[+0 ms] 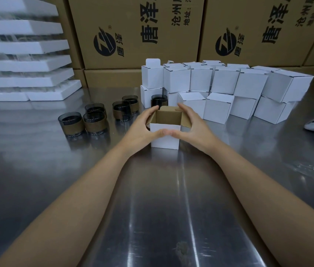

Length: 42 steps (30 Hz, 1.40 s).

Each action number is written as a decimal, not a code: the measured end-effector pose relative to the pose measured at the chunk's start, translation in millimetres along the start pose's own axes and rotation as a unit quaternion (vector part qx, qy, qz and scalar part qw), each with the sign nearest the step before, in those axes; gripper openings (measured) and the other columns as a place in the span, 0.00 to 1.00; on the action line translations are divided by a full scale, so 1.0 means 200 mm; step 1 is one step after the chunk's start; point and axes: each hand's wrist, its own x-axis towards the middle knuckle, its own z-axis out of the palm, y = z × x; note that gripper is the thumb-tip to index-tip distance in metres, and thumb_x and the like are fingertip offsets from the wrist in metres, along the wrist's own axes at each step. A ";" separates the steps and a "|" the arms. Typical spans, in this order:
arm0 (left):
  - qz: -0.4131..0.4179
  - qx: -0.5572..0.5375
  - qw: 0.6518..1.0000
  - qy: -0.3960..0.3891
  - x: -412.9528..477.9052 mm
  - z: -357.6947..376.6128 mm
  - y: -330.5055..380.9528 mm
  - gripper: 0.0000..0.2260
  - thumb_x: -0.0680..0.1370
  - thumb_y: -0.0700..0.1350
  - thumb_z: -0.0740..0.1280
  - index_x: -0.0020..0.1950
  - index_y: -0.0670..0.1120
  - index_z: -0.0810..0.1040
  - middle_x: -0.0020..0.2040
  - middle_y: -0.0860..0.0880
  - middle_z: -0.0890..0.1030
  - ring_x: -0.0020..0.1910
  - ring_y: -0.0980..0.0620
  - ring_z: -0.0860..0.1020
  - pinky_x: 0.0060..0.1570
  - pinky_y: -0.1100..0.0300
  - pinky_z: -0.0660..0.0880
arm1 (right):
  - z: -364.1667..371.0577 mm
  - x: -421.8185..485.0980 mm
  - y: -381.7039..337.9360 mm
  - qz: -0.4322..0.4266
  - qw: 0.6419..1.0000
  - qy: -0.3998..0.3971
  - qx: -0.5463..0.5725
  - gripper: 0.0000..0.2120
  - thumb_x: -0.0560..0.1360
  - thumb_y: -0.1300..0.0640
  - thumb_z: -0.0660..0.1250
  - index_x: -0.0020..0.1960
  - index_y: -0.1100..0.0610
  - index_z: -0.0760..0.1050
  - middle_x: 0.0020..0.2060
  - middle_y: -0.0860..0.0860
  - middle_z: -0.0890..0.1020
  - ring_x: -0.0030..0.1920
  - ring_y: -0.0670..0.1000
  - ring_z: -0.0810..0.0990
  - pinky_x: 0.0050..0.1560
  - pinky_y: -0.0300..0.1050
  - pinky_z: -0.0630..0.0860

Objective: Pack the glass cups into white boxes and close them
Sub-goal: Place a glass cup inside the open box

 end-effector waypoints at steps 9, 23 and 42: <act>-0.017 0.041 0.999 -0.019 0.01 0.00 -0.01 0.48 0.62 0.55 0.80 0.77 0.53 0.60 0.68 0.56 0.64 0.66 0.59 0.66 0.64 0.63 0.64 | -0.01 0.03 0.03 0.078 0.991 -0.009 0.111 0.43 0.63 0.45 0.79 0.72 0.47 0.62 0.56 0.38 0.73 0.55 0.36 0.75 0.45 0.21 0.69; -0.071 0.442 0.813 0.373 -0.02 -0.21 -0.11 0.19 0.77 0.42 0.63 0.68 0.41 0.71 0.64 0.41 0.72 0.65 0.41 0.68 0.67 0.47 0.60 | -0.01 0.04 0.07 0.101 0.989 0.031 0.104 0.38 0.63 0.51 0.81 0.66 0.48 0.64 0.57 0.43 0.76 0.57 0.41 0.75 0.55 0.34 0.71; -0.002 0.235 0.965 0.120 0.00 0.02 -0.04 0.36 0.71 0.37 0.69 0.77 0.43 0.56 0.68 0.43 0.58 0.67 0.46 0.56 0.67 0.62 0.53 | -0.01 0.03 0.05 0.106 0.989 0.016 0.099 0.41 0.65 0.49 0.80 0.70 0.50 0.61 0.57 0.43 0.73 0.56 0.41 0.73 0.46 0.26 0.68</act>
